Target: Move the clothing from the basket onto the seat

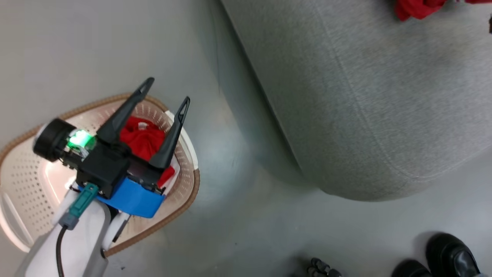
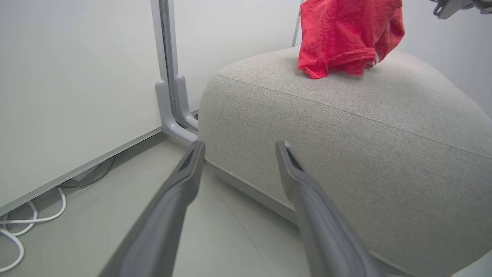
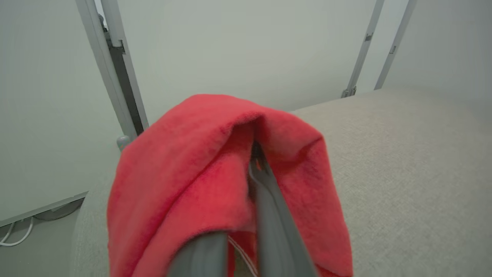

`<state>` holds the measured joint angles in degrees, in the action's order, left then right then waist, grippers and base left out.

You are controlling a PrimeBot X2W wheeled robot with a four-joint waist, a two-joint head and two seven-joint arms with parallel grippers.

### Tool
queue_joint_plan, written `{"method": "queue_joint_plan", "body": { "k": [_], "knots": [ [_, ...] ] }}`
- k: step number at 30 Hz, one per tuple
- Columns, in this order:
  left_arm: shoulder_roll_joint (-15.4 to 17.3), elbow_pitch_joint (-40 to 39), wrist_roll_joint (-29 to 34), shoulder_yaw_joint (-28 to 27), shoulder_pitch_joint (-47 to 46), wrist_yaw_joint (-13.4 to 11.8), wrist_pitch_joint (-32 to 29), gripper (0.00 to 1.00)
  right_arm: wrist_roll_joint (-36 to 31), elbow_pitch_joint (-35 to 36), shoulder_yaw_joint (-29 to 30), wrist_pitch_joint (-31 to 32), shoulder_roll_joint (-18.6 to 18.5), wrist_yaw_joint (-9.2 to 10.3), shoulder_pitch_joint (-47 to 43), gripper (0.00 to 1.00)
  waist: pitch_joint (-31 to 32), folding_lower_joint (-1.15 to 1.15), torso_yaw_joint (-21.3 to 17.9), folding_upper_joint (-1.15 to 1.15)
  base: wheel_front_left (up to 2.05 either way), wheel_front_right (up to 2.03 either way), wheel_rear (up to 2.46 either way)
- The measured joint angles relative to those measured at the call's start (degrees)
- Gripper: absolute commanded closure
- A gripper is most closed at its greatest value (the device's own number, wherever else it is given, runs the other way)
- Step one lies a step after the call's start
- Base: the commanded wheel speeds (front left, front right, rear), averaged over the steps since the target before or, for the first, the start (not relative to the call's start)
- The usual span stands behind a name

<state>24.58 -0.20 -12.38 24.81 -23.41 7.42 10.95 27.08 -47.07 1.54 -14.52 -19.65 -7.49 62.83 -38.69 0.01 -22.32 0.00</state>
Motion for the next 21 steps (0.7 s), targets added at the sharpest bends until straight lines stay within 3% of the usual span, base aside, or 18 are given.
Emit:
{"method": "queue_joint_plan", "body": {
  "k": [9, 18, 19, 20, 21],
  "knots": [
    [1.08, -5.2, 0.43, -0.13, -2.48, -0.05, -1.04, 0.0, -6.57, -4.37, 7.51, -0.46, 2.0, 0.0, 1.35, 1.0, -7.3, 0.0, 0.76, 0.0, 0.0, 0.0, 0.0],
    [0.78, -4.53, 0.11, 0.42, -2.72, -0.05, -0.42, 0.0, -11.92, -2.46, 12.28, -0.51, 3.99, 0.0, 0.91, 1.0, -7.24, 0.0, 1.77, 0.0, 0.0, 0.0, 0.0],
    [0.68, -4.36, -0.16, 0.46, -2.82, -0.07, -0.24, 0.0, -12.21, -2.27, 12.59, -0.51, 4.13, 0.0, 0.82, 0.95, -7.08, -0.01, 1.84, 0.0, 0.0, 0.0, 0.0],
    [0.56, -4.19, -0.24, 0.52, -2.93, -0.07, -0.2, 0.0, -12.5, -2.12, 12.82, -0.51, 4.32, 0.0, 0.62, 0.74, -6.93, 0.0, 1.91, 0.0, 0.0, 0.0, 0.0],
    [0.46, -4.03, -0.25, 0.68, -3.08, -0.07, -0.18, 0.0, -12.7, -2.09, 13.02, -0.51, 4.43, 0.0, 0.44, 0.45, -6.8, -0.01, 1.98, 0.0, 0.0, 0.0, 0.0]
  ]
}}
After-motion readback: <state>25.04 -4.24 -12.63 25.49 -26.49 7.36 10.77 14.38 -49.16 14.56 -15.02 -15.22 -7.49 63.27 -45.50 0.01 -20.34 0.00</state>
